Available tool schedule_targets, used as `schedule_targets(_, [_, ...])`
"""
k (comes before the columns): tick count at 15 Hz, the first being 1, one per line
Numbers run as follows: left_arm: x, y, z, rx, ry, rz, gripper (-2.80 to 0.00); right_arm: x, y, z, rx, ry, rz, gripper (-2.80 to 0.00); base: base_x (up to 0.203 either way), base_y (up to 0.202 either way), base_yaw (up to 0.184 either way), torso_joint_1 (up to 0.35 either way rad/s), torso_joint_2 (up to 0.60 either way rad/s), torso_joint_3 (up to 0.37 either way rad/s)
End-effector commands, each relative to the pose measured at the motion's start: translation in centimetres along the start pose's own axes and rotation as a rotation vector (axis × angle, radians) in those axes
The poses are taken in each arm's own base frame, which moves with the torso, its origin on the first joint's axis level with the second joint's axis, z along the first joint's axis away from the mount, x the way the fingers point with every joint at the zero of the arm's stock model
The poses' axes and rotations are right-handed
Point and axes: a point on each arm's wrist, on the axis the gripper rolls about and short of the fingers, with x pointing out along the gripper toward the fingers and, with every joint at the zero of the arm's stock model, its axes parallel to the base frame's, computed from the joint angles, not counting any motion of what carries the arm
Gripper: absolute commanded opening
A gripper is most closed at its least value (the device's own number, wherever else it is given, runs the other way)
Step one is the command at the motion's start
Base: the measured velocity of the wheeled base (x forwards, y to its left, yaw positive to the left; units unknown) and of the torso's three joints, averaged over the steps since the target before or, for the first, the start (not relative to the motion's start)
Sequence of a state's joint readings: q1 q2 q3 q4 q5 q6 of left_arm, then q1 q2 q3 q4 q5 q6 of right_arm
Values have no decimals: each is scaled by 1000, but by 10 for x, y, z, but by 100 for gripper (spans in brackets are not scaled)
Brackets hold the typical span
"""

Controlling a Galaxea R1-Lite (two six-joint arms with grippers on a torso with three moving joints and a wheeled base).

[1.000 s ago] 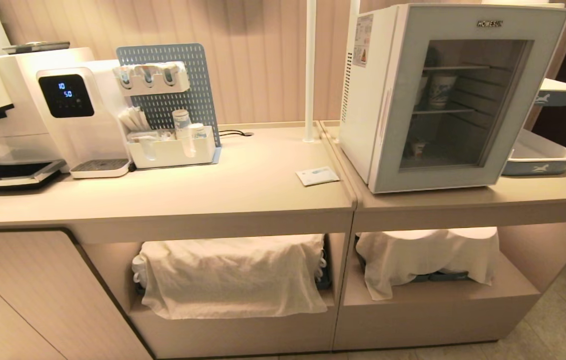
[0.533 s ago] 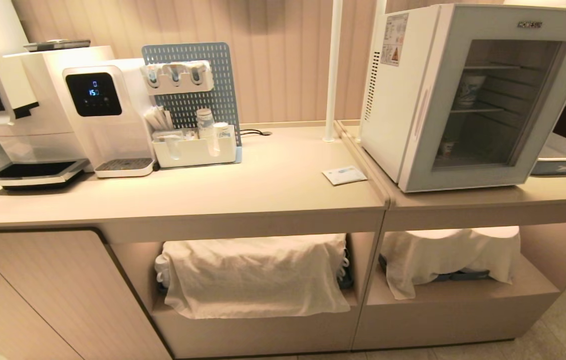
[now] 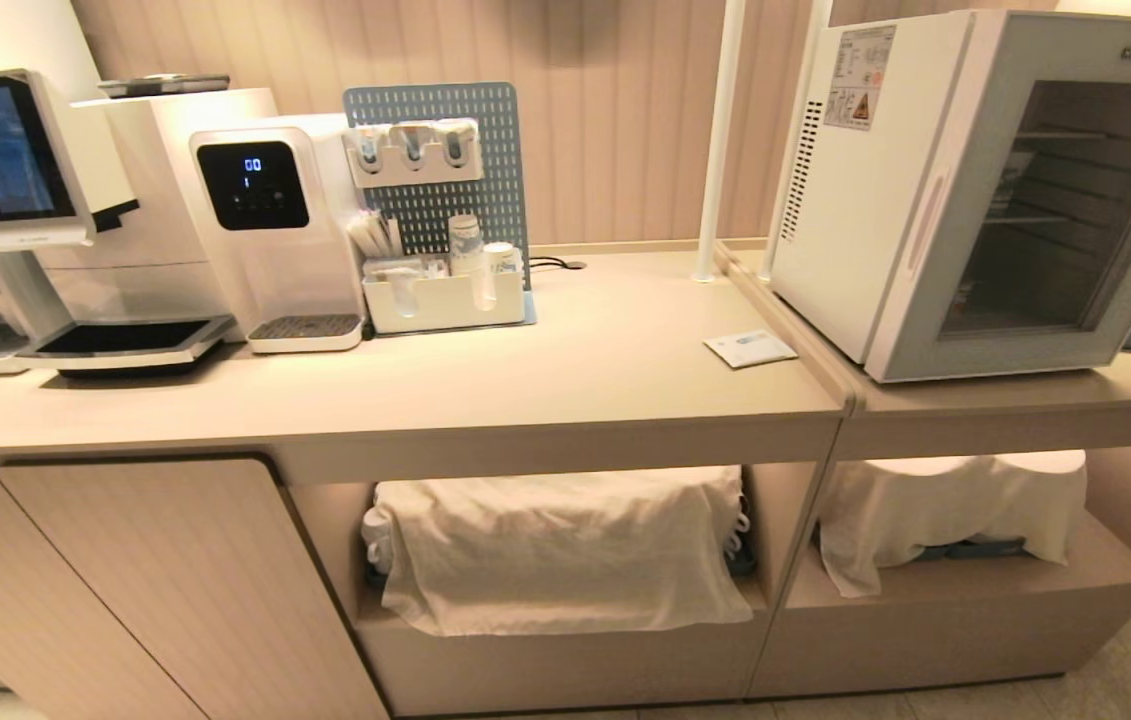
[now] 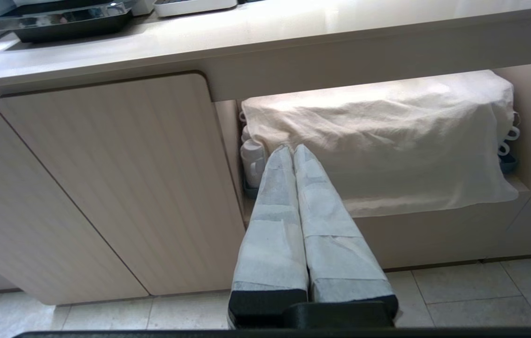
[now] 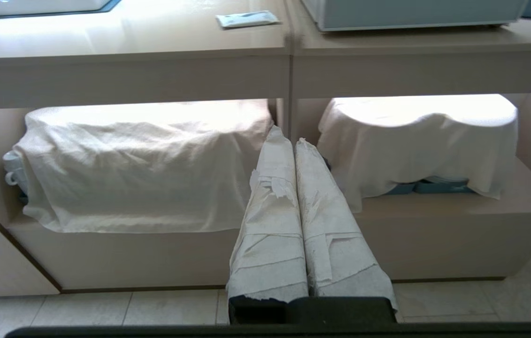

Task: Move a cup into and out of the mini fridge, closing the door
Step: Open the freezer door

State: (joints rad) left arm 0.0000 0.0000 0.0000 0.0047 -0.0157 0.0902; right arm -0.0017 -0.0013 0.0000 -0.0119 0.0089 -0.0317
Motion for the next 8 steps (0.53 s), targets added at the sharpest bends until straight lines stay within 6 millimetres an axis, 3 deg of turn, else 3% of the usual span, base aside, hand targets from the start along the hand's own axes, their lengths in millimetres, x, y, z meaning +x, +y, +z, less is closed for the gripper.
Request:
schedule_targets(1, [0,0,0,2,1,0,-280,1,0,-3,0,10,1,-280,0,176,-3,3,2,6])
schedule_targets(3, [0,0,0,0,0,0,-280,1,0,-3,0,10,1,-280,0,109,-1,3,-2,3])
schedule_targets(6, [0,0,0,0,0,0,-280,1,0,-3,-2,9,2,-280,0,0,0,0,0,0])
schedule_targets(8, [0,0,0,2,0,0,-280,1,0,-3,-2,10,2,-280,131,-2,-2,2,-10,4])
